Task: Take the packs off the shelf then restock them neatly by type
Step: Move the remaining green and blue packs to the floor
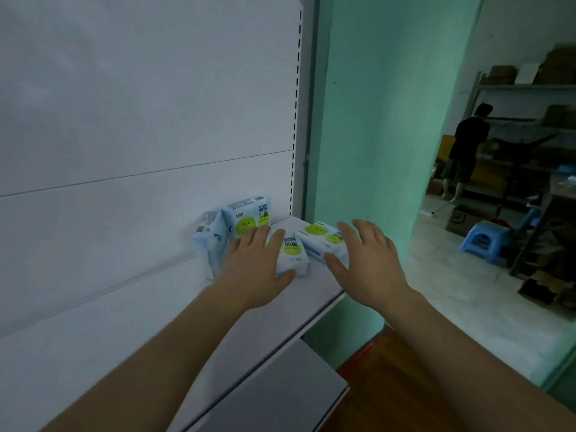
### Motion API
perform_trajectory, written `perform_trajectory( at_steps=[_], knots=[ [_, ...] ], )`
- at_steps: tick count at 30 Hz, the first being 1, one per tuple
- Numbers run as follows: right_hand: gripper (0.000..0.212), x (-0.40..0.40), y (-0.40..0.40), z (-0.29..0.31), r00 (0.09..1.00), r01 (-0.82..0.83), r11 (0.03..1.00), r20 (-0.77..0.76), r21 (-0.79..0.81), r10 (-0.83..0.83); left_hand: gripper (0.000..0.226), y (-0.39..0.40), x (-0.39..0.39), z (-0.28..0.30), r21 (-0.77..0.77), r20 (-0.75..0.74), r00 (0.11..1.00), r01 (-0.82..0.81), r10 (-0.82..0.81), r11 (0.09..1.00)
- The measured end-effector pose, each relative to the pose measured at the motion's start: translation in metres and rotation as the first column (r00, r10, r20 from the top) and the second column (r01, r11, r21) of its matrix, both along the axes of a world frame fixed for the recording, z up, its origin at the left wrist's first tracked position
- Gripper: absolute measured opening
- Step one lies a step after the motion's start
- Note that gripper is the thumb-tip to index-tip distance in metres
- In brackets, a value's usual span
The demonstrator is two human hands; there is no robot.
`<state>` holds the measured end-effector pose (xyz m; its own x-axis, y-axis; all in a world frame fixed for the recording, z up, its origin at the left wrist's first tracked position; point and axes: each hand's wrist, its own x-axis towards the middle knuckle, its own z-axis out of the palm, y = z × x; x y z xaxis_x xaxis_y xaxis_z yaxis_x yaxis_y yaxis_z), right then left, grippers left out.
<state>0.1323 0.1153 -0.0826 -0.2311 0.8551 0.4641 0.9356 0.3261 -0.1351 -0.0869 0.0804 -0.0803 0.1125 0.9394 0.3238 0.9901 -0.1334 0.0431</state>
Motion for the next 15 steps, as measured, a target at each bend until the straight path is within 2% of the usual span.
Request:
perform_trajectory(
  at_steps=[6,9,11,15],
  knots=[
    [0.086,-0.001,0.081,-0.009,0.985,-0.071,0.972,0.136,-0.225,0.104,0.091,0.048,0.008,-0.014,-0.169,-0.013,0.990,-0.140,0.140,0.976],
    [0.077,0.005,0.112,-0.008,0.960,-0.146,0.930,0.179,-0.336,0.216,0.089,0.057,0.011,-0.017,-0.265,-0.014,0.984,-0.175,0.178,0.948],
    [0.069,0.016,0.132,-0.002,0.925,-0.264,0.875,0.152,-0.405,0.349,0.091,0.056,0.013,-0.015,-0.283,-0.002,0.976,-0.211,0.220,0.935],
    [0.082,0.033,0.154,0.024,0.805,-0.441,0.686,0.082,-0.579,0.588,0.104,0.053,0.012,-0.008,-0.341,-0.054,0.951,-0.305,0.305,0.889]
  ],
)
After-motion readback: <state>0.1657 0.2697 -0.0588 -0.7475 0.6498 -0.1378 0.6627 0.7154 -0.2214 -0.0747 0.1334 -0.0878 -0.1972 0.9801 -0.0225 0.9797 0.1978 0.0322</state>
